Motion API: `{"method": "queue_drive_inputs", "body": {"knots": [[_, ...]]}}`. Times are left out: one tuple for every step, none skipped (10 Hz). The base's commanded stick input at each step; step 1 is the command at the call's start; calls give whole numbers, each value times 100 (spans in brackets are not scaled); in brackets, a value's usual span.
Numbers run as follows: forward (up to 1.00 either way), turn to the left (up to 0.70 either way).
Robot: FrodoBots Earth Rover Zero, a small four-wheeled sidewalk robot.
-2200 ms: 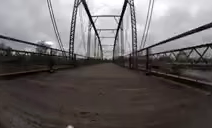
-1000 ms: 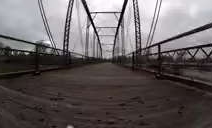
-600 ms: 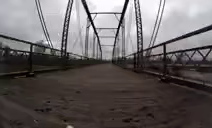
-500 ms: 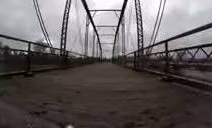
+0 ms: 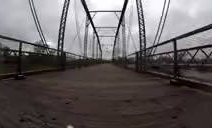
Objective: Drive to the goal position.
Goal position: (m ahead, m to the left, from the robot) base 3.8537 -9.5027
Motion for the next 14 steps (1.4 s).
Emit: {"method": "queue_drive_inputs", "body": {"knots": [[100,0],[100,0],[100,0],[100,0],[100,0],[100,0],[100,0],[100,0],[100,0],[100,0],[100,0],[100,0],[100,0],[100,0]]}}
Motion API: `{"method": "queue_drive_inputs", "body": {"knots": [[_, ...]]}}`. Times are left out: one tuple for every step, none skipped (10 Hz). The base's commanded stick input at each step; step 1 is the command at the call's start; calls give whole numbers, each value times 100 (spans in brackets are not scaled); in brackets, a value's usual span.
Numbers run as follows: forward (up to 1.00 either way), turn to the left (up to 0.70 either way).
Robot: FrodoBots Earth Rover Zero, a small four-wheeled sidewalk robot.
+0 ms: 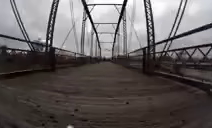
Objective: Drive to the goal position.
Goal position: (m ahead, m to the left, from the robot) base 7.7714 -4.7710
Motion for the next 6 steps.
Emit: {"method": "queue_drive_inputs", "body": {"knots": [[100,0],[100,0],[100,0],[100,0],[100,0],[100,0]]}}
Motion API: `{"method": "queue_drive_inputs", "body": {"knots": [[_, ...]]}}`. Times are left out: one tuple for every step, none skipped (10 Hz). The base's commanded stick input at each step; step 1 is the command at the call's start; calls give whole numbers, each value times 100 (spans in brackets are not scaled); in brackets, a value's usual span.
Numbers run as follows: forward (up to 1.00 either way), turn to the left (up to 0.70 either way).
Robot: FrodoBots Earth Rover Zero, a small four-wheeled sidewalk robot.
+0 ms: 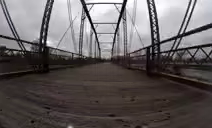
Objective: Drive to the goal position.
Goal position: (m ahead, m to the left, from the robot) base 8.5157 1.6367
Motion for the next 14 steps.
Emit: {"method": "queue_drive_inputs", "body": {"knots": [[100,0],[100,0],[100,0],[100,0],[100,0],[100,0],[100,0],[100,0],[100,0],[100,0],[100,0],[100,0],[100,0],[100,0]]}}
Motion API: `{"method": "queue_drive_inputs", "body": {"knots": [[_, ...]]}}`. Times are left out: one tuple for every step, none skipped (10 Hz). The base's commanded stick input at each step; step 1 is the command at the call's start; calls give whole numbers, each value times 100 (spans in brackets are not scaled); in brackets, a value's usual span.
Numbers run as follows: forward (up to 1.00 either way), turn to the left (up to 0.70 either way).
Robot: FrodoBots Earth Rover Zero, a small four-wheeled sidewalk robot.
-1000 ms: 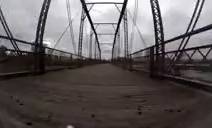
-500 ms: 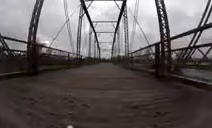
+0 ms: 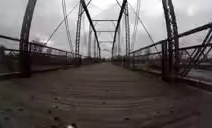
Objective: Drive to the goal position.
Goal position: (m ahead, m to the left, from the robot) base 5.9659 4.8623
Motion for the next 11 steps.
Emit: {"method": "queue_drive_inputs", "body": {"knots": [[100,0],[100,0],[100,0],[100,0],[100,0],[100,0],[100,0],[100,0],[100,0],[100,0],[100,0]]}}
